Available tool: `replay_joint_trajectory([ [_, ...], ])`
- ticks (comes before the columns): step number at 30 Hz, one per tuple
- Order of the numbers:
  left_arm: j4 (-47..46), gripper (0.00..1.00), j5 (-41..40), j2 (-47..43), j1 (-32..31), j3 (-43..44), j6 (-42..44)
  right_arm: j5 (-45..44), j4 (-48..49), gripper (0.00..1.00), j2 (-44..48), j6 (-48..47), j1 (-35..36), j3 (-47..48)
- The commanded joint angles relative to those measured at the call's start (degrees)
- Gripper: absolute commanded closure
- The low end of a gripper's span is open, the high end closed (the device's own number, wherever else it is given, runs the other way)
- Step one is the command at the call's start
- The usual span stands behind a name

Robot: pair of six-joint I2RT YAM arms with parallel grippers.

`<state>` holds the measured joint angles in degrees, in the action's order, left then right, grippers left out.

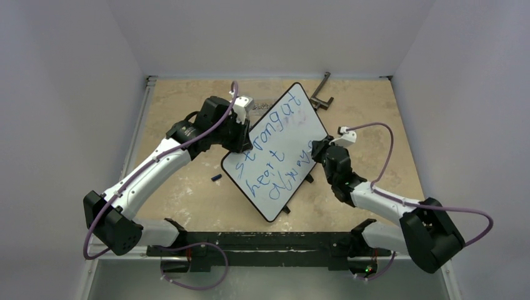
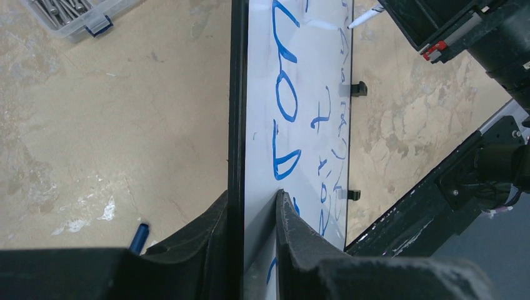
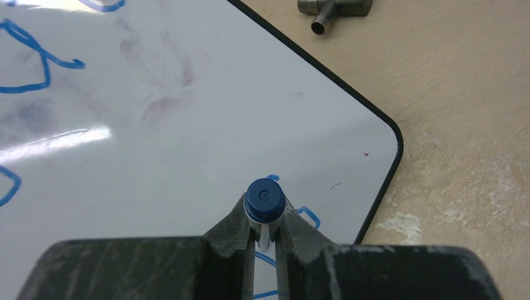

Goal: Write a sentence on the whiteboard
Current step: Write a sentence on the whiteboard, then put down the whiteboard on the whiteboard stand.

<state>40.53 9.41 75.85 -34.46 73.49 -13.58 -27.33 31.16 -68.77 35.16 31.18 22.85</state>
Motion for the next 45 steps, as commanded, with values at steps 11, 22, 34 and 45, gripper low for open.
replay_joint_trajectory([
  [11,5.9,1.0,-11.9,-1.8,0.3,-1.9,6.9,-1.0,-16.4,1.0,24.1,1.2,0.6,0.5],
  [22,6.8,1.0,-11.1,-8.4,0.3,-7.1,4.2,-1.5,-18.6,1.0,27.5,2.6,0.6,-0.4],
  [34,2.9,1.0,-7.5,-8.9,0.3,-13.0,-0.9,-2.5,-18.9,1.0,29.1,2.5,0.6,-0.9],
  [45,1.4,0.9,-7.5,-7.8,0.3,-14.9,-1.9,-2.5,-18.0,1.0,28.5,2.6,0.6,-1.2],
])
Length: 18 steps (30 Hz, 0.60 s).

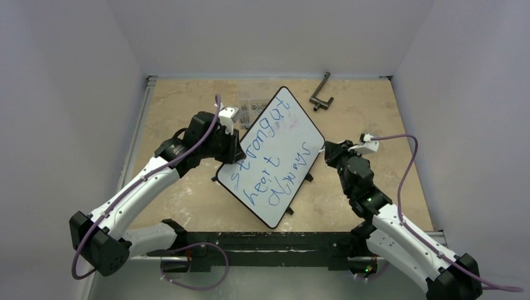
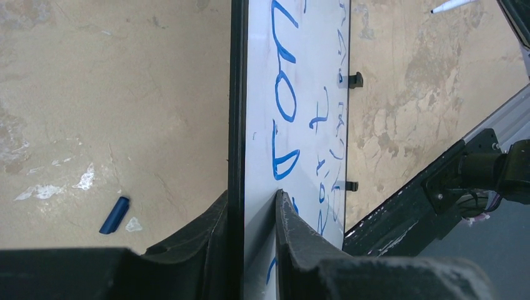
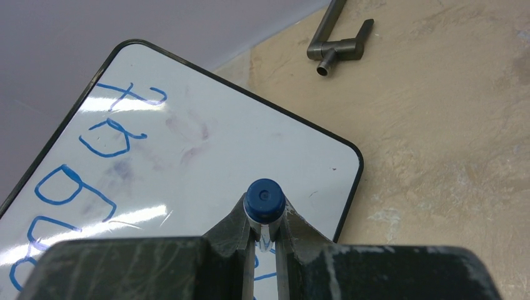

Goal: Write a sentence on the whiteboard
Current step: Put down the whiteboard on the whiteboard stand.

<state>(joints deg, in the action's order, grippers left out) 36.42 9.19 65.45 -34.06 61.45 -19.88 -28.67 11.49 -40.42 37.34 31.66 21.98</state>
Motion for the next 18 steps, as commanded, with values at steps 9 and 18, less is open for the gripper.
replay_joint_trajectory([
  [9,5.6,0.81,-7.2,1.4,0.0,-5.3,3.1,-1.4,1.9,1.0,0.0,0.0,0.1,-0.4],
  [18,8.1,0.82,-9.0,-4.1,0.0,-8.2,2.0,-1.2,2.4,1.0,-0.5,-0.1,0.1,-0.6],
])
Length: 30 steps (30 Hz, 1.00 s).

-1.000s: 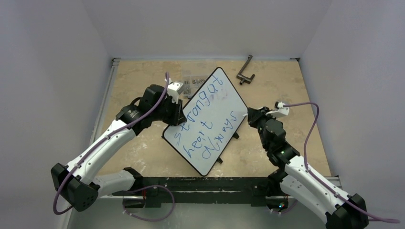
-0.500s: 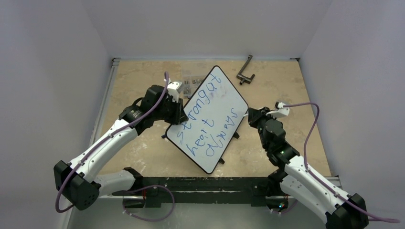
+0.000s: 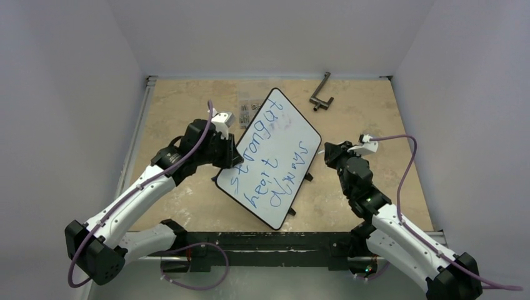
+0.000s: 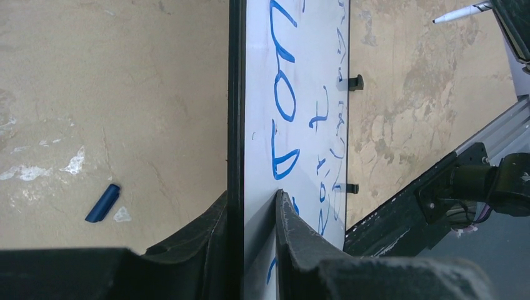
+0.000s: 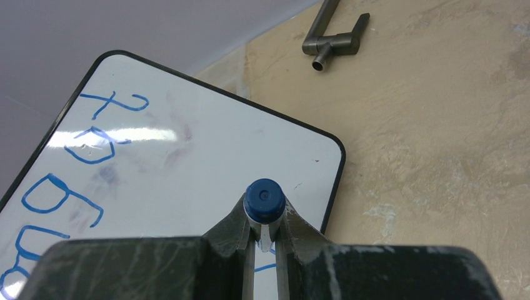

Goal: Write a sentence on the whiteboard
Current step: Put down the whiteboard on the whiteboard stand.

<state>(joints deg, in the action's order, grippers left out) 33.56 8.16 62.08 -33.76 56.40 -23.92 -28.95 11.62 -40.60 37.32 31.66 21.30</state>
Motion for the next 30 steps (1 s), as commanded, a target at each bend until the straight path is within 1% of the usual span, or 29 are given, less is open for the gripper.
replay_joint_trajectory([
  [1,11.1,0.8,-8.0,-1.1,-0.4,-3.4,6.0,-0.9,2.3,1.0,-0.5,-0.1,0.1,0.1],
  [3,11.2,0.78,-7.9,-1.1,-0.4,-3.9,6.0,-0.7,2.7,1.0,-0.8,0.1,0.1,0.0],
  [7,10.0,0.77,-6.6,-1.0,-0.4,-5.2,5.2,-0.5,2.8,1.0,-0.9,0.2,0.1,0.1],
  [9,8.8,0.75,-6.1,-0.9,-0.4,-6.1,4.6,-0.6,2.7,1.0,-0.8,0.2,0.0,0.1],
  [13,7.7,0.68,-5.8,-0.5,-0.4,-7.0,3.6,-0.6,2.6,1.0,-0.8,0.0,0.1,0.1],
  [19,6.8,0.61,-6.0,-1.0,-0.4,-8.1,3.1,-0.9,2.4,1.0,-0.5,-0.1,0.1,-0.1],
  [30,4.7,0.55,-5.7,-1.1,-0.4,-8.8,2.3,-1.0,2.4,1.0,-0.4,-0.1,0.1,-0.4],
])
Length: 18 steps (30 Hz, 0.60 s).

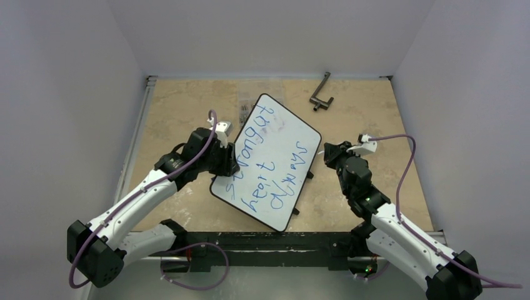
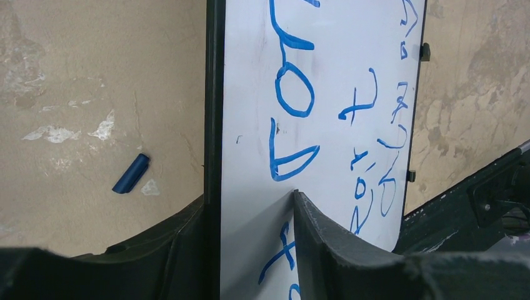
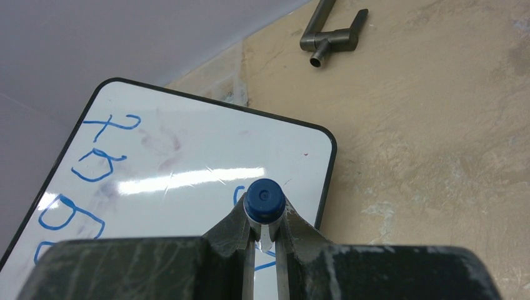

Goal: Write a sentence on the whiteboard
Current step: Put down the whiteboard on the whiteboard stand.

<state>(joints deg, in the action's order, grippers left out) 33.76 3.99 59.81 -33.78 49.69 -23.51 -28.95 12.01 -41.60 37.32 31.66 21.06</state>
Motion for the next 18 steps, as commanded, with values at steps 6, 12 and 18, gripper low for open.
replay_joint_trajectory([
  [6,5.2,0.52,-1.2,1.0,-0.4,-0.4,2.1,-1.0,1.8,1.0,0.7,-0.2,0.1,-0.2],
  [12,6.7,0.44,-0.6,1.0,-0.4,2.3,2.7,-1.0,1.9,1.0,0.7,-0.1,0.1,-0.1],
  [18,8.0,0.38,1.1,1.1,-0.4,5.8,3.0,-1.1,1.7,1.0,0.7,-0.1,0.1,-0.2],
])
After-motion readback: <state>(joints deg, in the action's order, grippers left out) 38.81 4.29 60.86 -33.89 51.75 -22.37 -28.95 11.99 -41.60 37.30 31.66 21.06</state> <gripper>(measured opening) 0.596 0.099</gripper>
